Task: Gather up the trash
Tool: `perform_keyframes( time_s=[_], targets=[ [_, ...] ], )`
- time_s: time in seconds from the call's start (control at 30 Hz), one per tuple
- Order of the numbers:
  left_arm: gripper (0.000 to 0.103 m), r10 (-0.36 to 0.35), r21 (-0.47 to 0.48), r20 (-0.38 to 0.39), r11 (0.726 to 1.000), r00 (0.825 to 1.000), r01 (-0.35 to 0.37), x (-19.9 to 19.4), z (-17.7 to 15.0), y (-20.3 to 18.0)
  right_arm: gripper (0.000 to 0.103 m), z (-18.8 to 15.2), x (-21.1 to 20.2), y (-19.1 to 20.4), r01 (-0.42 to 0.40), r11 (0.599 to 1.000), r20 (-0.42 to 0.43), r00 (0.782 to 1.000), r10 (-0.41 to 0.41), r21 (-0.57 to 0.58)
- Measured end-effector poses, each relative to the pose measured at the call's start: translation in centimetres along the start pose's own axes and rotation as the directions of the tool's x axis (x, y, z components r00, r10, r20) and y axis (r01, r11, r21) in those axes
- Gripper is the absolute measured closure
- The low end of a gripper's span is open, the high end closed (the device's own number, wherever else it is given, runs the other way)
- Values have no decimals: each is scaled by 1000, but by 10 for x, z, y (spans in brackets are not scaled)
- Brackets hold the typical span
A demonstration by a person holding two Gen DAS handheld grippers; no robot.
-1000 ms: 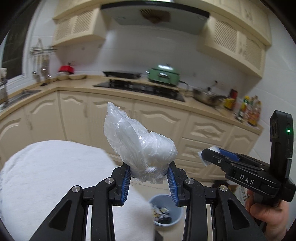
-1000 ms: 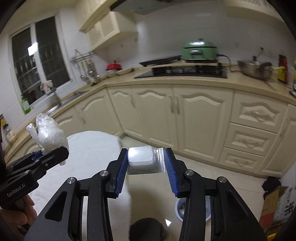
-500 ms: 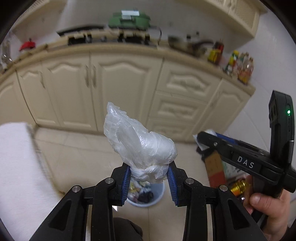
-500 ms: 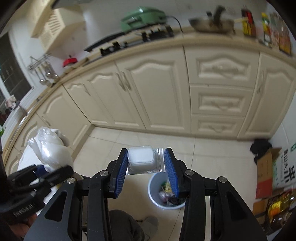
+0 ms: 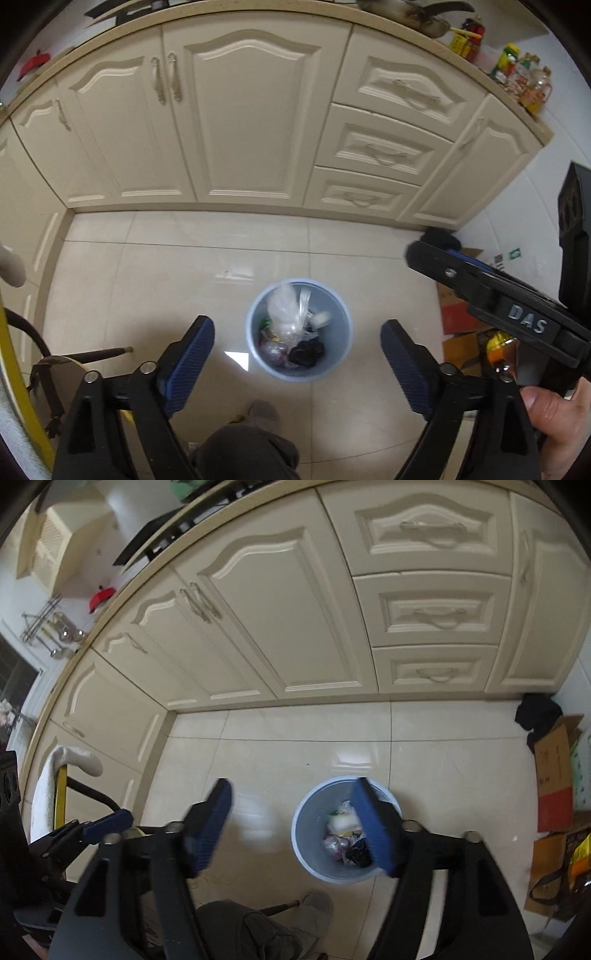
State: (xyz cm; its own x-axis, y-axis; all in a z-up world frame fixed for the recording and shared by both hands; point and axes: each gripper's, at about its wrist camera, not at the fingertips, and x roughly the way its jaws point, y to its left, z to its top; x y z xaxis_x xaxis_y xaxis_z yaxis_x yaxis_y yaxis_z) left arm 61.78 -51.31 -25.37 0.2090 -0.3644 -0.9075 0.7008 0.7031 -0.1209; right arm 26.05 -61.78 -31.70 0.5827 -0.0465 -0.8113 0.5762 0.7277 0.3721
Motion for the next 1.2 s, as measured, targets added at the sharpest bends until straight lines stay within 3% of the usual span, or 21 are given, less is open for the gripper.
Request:
perform_keyframes(
  time_s=[0.1, 0.23, 0.33, 0.6, 0.83, 1.13, 1.2],
  targets=[
    [4, 47, -13, 33, 999, 998, -47, -7, 3, -3, 0, -3, -5, -5, 1, 999, 20, 1000, -2, 33],
    [1, 104, -16, 85, 995, 991, -103, -29, -5, -7, 0, -3, -11, -3, 18, 999, 21, 1000, -19, 42],
    [1, 117, -31, 135, 993, 984, -114, -51, -31, -24, 0, -6, -21, 3, 24, 999, 32, 999, -25, 43],
    [1, 119, -74, 289, 992, 950, -102, -171, -112, -9, 0, -13, -65, 46, 1, 1000, 90, 996, 0, -12],
    [1, 165, -148, 448, 983, 879, -109, -282, -197, 18, 0, -25, -122, 115, -43, 993, 175, 983, 63, -113],
    [1, 315, -293, 576, 941, 754, -169, -405, -342, 43, 0, -67, -184, 231, -111, 945, 226, 956, 186, -309],
    [1, 372, -340, 589, 919, 718, -198, -431, -383, 47, 0, -83, -196, 258, -125, 928, 227, 950, 215, -352]
  ],
)
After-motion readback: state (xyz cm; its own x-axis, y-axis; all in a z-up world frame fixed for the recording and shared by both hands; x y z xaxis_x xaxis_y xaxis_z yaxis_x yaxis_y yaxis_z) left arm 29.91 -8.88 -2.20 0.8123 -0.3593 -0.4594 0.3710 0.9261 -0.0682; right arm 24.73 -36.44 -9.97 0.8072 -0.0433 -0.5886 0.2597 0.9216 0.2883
